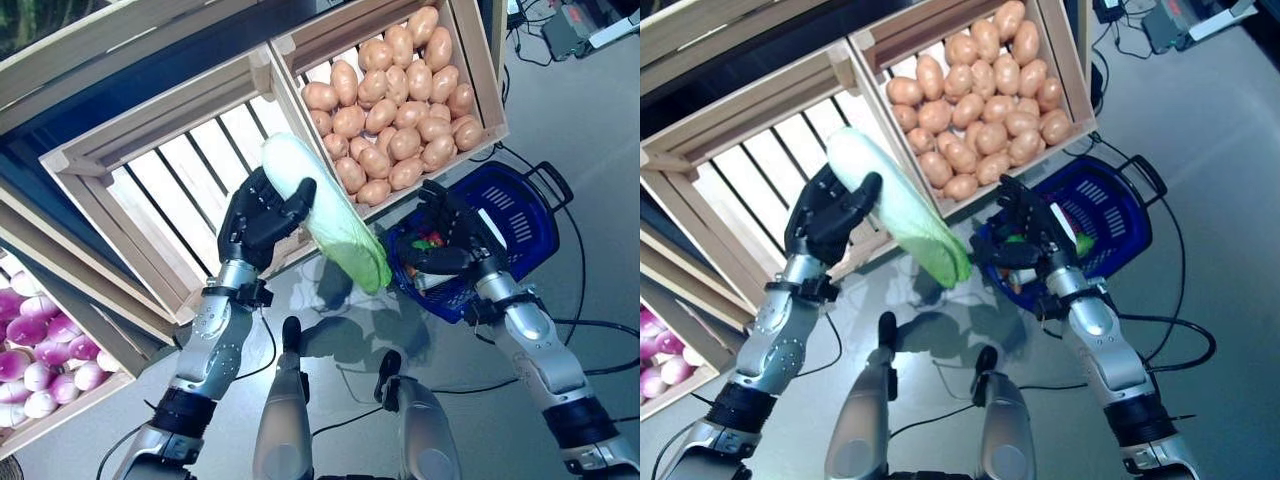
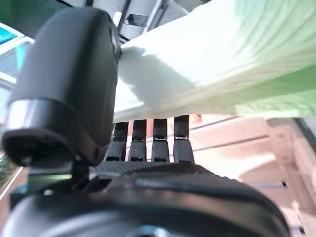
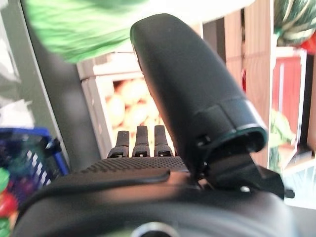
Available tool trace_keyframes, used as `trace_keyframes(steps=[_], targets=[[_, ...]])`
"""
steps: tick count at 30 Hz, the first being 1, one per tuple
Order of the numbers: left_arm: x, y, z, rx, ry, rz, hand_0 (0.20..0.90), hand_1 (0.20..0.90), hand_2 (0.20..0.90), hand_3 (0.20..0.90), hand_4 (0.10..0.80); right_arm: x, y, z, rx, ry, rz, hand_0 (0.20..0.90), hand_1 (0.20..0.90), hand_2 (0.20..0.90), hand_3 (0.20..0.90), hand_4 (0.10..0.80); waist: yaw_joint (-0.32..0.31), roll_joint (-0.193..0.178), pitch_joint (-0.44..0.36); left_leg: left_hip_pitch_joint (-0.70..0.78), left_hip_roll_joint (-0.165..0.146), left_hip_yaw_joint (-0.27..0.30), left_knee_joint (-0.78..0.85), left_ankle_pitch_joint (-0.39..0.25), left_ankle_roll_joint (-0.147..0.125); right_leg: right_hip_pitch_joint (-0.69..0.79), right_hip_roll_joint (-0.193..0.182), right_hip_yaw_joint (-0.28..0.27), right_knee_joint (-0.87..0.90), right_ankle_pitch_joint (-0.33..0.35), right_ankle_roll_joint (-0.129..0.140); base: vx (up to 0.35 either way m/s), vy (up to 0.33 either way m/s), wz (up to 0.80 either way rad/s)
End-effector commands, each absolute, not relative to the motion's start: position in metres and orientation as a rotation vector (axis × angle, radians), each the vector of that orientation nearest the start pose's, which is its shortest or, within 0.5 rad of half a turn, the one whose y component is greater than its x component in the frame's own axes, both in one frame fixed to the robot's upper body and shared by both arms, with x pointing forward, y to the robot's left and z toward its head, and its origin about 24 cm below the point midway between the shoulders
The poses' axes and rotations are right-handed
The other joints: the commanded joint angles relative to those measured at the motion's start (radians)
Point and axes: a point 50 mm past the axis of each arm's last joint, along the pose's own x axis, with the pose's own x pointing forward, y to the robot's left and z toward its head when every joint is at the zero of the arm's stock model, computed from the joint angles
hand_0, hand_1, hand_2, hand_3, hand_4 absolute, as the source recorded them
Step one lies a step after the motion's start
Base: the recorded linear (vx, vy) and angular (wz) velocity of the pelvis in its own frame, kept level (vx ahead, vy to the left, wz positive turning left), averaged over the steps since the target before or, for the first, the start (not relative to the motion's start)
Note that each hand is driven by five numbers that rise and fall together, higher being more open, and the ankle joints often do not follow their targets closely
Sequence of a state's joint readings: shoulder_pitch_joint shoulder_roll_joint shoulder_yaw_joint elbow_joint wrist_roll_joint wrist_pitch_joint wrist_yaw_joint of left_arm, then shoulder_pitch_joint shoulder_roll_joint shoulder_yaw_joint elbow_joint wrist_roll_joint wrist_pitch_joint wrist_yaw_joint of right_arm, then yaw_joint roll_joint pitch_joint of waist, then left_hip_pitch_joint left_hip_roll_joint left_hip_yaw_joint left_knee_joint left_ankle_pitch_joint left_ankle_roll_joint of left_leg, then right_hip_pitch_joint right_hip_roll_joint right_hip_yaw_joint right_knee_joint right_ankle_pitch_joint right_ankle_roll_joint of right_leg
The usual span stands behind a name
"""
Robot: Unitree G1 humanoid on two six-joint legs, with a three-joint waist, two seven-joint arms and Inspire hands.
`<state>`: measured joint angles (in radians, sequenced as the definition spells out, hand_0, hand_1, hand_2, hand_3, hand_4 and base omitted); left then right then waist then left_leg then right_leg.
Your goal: Put vegetables into the basket
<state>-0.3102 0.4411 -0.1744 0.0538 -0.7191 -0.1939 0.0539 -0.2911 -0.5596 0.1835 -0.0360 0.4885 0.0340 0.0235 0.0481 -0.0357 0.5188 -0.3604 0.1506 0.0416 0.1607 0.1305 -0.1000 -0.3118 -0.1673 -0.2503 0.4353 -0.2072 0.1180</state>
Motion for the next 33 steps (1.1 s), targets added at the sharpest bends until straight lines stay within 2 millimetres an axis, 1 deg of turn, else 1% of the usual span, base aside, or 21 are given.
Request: trace_keyframes(steps=[1,6,8,12,15,20,24,26,29,33], targets=[[0.298,0.172,0.188,-0.155,-0.583,-0.268,0.3,0.3,0.3,0.3,0.4,0.292,-0.159,0.185,-0.097,-0.374,0.497,0.9,0.9,0.9,0.9,0.8,-0.008,-0.064,-0.039,0.017,-0.019,0.053,0.07,-0.082,-0.002,0.103,0.049,0.015,-0.247,0.175,-0.07,0.029,-0.026,0.05],[0.3,0.17,0.188,-0.056,-0.58,-0.288,0.3,0.3,0.3,0.3,0.4,0.294,-0.147,0.18,-0.09,-0.306,0.62,0.9,0.9,0.9,0.9,0.8,-0.001,-0.067,-0.035,0.017,-0.015,0.048,0.065,-0.076,-0.009,0.106,0.047,0.01,-0.254,0.179,-0.066,0.008,-0.014,0.02],[0.301,0.168,0.189,-0.05,-0.581,-0.305,0.3,0.3,0.3,0.3,0.4,0.294,-0.142,0.181,-0.08,-0.295,0.665,0.9,0.9,0.9,0.9,0.8,0.001,-0.068,-0.035,0.017,-0.015,0.047,0.063,-0.074,-0.01,0.103,0.046,0.009,-0.254,0.18,-0.065,0.0,0.0,0.0],[0.302,0.162,0.189,-0.048,-0.588,-0.345,0.3,0.3,0.3,0.3,0.4,0.291,-0.124,0.169,-0.035,-0.165,0.844,0.9,0.9,0.9,0.9,0.8,0.009,-0.07,-0.033,0.019,-0.026,0.032,0.06,-0.076,-0.01,0.101,0.042,0.009,-0.253,0.181,-0.062,0.002,-0.006,0.02],[0.301,0.159,0.189,-0.04,-0.594,-0.369,0.3,0.3,0.3,0.3,0.4,0.287,-0.114,0.163,-0.019,-0.11,0.934,0.9,0.9,0.9,0.9,0.8,0.014,-0.07,-0.033,0.02,-0.028,0.031,0.063,-0.078,-0.009,0.099,0.039,0.005,-0.248,0.181,-0.061,0.0,0.0,0.0],[0.301,0.153,0.188,-0.051,-0.594,-0.409,0.3,0.3,0.3,0.3,0.4,0.282,-0.097,0.156,0.09,-0.006,1.077,0.9,0.9,0.9,0.9,0.8,0.02,-0.068,-0.034,0.022,-0.034,0.023,0.06,-0.076,-0.012,0.097,0.032,0.0,-0.25,0.187,-0.057,0.004,0.005,0.03],[0.301,0.149,0.188,-0.079,-0.588,-0.429,0.3,0.3,0.3,0.3,0.4,0.281,-0.089,0.155,0.106,0.014,1.114,0.9,0.9,0.9,0.9,0.8,0.022,-0.065,-0.035,0.021,-0.039,0.019,0.057,-0.077,-0.01,0.089,0.031,0.0,-0.247,0.19,-0.054,0.0,0.0,0.0],[0.302,0.148,0.188,-0.141,-0.577,-0.45,0.3,0.3,0.3,0.3,0.4,0.282,-0.087,0.156,0.108,0.012,1.111,0.9,0.9,0.9,0.9,0.8,0.024,-0.062,-0.035,0.02,-0.043,0.015,0.056,-0.077,-0.009,0.084,0.03,0.0,-0.246,0.193,-0.053,0.0,0.0,0.0],[0.302,0.146,0.187,-0.225,-0.573,-0.478,0.3,0.3,0.3,0.3,0.4,0.287,-0.086,0.159,0.083,-0.004,1.075,0.9,0.9,0.9,0.9,0.8,0.023,-0.06,-0.033,0.021,-0.044,0.018,0.054,-0.078,-0.008,0.08,0.031,-0.001,-0.244,0.194,-0.054,0.0,0.0,0.0],[0.301,0.141,0.187,-0.385,-0.566,-0.516,0.3,0.3,0.3,0.3,0.4,0.295,-0.089,0.162,0.031,-0.03,0.966,0.9,0.9,0.9,0.9,0.8,0.018,-0.057,-0.026,0.018,-0.045,0.021,0.054,-0.077,-0.006,0.071,0.032,0.002,-0.24,0.196,-0.056,0.0,0.0,0.0]])
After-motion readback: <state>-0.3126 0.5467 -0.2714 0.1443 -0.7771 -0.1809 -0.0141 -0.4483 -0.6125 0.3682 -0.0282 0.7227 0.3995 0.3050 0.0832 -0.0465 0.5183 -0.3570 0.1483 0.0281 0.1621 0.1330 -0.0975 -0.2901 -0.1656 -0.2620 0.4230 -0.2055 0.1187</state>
